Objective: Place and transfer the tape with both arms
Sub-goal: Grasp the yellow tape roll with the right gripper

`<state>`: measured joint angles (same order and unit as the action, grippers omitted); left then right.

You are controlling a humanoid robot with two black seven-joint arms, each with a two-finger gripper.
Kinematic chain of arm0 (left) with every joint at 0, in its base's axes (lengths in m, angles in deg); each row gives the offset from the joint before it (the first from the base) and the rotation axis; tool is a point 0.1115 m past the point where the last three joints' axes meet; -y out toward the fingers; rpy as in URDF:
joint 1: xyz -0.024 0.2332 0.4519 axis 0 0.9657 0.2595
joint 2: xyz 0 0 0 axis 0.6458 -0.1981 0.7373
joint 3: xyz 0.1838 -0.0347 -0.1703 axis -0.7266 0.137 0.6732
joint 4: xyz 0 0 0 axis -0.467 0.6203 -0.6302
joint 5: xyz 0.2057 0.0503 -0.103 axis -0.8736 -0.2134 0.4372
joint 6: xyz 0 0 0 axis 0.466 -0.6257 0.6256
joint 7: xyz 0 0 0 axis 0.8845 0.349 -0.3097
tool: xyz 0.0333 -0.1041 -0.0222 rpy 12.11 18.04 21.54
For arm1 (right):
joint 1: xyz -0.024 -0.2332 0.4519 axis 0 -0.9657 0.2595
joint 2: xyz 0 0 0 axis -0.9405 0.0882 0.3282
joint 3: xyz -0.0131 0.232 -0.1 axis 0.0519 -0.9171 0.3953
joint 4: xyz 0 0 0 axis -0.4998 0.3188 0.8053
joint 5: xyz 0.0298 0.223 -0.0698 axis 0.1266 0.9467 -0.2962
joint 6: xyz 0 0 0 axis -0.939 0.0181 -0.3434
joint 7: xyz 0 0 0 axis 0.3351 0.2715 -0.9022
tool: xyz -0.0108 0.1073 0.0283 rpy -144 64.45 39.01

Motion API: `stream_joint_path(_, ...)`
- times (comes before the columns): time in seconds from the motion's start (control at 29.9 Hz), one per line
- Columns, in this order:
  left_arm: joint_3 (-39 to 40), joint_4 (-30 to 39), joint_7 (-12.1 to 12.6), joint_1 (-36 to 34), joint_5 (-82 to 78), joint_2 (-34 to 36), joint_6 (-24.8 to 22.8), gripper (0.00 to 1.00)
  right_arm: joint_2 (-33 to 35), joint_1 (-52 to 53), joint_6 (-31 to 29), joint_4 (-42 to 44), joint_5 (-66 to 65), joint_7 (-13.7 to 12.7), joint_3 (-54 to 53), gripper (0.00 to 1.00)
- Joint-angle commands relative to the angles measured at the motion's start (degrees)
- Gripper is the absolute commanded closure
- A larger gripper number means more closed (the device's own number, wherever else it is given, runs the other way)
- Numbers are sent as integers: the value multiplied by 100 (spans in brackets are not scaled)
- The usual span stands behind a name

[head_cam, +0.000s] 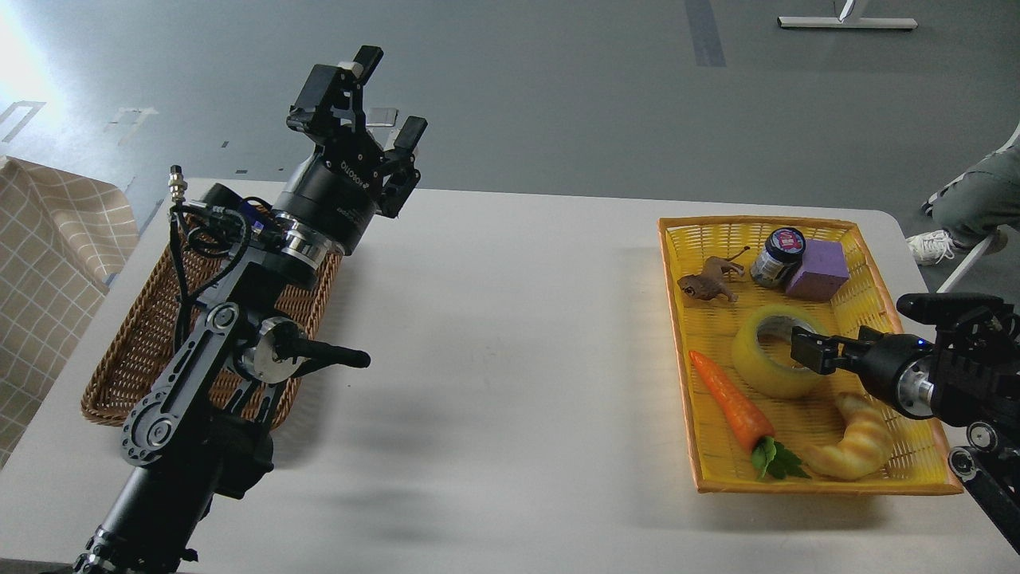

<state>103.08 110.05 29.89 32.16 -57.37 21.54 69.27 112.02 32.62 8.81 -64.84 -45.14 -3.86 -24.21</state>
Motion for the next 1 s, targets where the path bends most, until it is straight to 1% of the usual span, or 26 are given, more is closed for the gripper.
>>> stream_joint_path(0.0,9,0,-9,3,-5,3,2,2,-5,-1,4,-4,2,-1,1,9)
stream_joint_path(0.1,9,0,-9,30,-5,-6,2,2,-5,-18,4,4,2,-1,10,11)
stream_joint_path(0.27,9,0,-9,30,-5,3,2,2,-5,-80,-5,4,2,-1,10,28)
stream_joint_path(0.3,9,0,-9,30,-5,3,2,2,-5,-80,-5,13,-7,-1,10,29)
stream_joint_path(0.53,17,9,-9,39,-14,-24,10,2,-75,-115,-5,-4,2,-1,1,29)
stream_joint_path(0.63,44,0,-18,39,-14,-24,19,2,-128,-115,-5,-4,-7,-1,10,36)
stream_joint_path(0.77,61,9,-26,30,-5,-24,107,2,-207,-132,-5,-4,-16,-1,10,37)
stream_joint_path(0.9,53,9,-18,30,-5,-15,107,2,-295,-133,-5,-4,-16,-1,10,43)
stream_joint_path(0.97,61,0,-18,30,-5,-6,107,2,-304,-133,-5,-4,-25,-9,10,44)
